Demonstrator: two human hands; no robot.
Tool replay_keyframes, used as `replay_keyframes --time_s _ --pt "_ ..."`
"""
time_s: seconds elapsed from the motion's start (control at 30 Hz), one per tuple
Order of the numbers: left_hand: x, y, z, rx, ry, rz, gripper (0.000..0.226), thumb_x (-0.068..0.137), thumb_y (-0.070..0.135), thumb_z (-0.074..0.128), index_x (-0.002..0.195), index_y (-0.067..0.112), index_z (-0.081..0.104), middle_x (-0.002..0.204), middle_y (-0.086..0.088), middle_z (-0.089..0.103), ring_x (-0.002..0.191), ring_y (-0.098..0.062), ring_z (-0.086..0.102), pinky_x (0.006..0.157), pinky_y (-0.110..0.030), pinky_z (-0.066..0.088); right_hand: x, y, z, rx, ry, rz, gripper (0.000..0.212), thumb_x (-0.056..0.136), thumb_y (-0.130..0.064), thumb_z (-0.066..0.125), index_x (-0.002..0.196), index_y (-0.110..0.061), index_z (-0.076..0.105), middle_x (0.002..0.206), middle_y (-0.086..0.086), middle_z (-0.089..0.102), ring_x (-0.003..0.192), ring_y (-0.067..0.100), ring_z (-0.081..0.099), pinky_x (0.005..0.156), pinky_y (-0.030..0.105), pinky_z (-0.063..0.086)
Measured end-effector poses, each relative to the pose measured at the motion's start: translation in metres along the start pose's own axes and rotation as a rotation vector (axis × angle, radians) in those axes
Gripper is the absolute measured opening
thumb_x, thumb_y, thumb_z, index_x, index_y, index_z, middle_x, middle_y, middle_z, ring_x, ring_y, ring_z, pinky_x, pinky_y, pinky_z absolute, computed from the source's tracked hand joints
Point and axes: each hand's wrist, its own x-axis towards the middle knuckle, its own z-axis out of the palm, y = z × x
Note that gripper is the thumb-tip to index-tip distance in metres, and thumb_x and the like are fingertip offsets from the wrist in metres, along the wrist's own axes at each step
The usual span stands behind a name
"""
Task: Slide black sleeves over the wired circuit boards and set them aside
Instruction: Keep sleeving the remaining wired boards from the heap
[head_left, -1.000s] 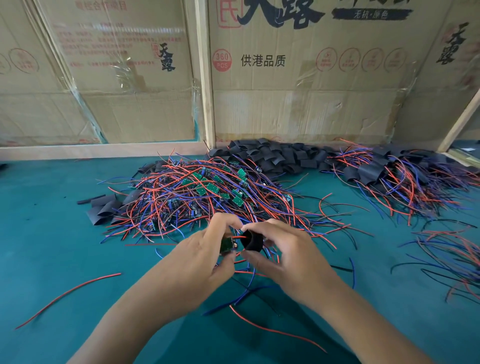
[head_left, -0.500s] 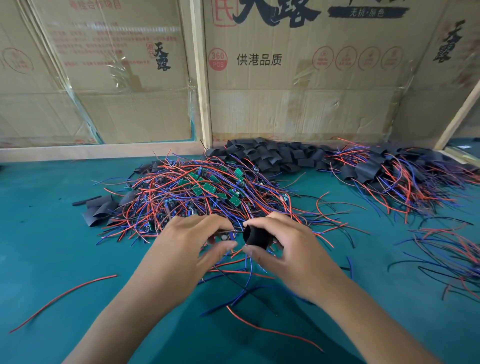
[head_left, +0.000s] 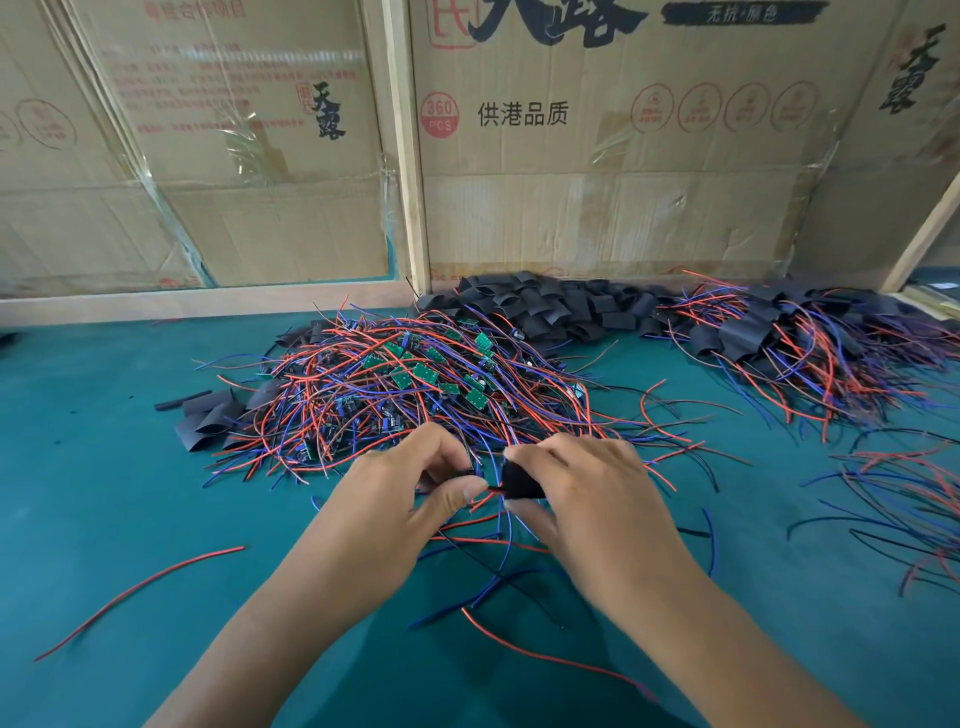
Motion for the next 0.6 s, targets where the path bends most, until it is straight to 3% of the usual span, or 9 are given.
replay_keyframes --time_s 0.13,0.27,0.47,0.6 --pt "-0.001 0.001 0.007 -0.098 0.015 -0.05 0.016 0.09 0.042 0.062 0.086 0.026 0.062 0.08 0.013 0.066 0.074 -0.005 0.06 0.068 -0.013 0.043 -0.001 0.002 0.002 0.057 -0.042 0.03 0.031 0.093 -0.046 0.06 0.122 -0.033 0.058 0.109 -0.01 0.062 0.106 0.02 0.059 0.093 0.037 0.04" --pt "-0.002 0.0 0.009 -0.146 -0.026 -0.086 0.009 0.089 0.025 0.073 0.09 0.027 0.064 0.08 0.006 0.068 0.074 -0.012 0.061 0.074 -0.028 0.05 0.0 -0.002 -0.001 0.23 -0.019 0.016 0.025 0.093 -0.034 0.066 0.116 -0.025 0.063 0.101 -0.004 0.063 0.095 0.022 0.06 0.081 0.037 0.047" --pt "0.0 -0.002 0.001 -0.119 0.016 -0.064 0.014 0.09 0.022 0.073 0.094 0.03 0.062 0.084 0.013 0.071 0.08 -0.009 0.064 0.074 -0.016 0.045 0.001 0.001 -0.004 0.545 0.017 0.099 0.027 0.09 -0.024 0.073 0.115 -0.021 0.063 0.103 -0.009 0.07 0.094 0.016 0.065 0.083 0.039 0.051" --pt "-0.001 -0.003 -0.001 -0.075 0.019 -0.046 0.014 0.09 0.025 0.072 0.094 0.034 0.061 0.084 0.013 0.071 0.079 -0.01 0.064 0.073 -0.02 0.046 0.001 0.004 -0.006 0.566 -0.002 0.073 0.024 0.091 -0.024 0.072 0.114 -0.021 0.063 0.101 -0.008 0.069 0.093 0.017 0.065 0.082 0.041 0.051"
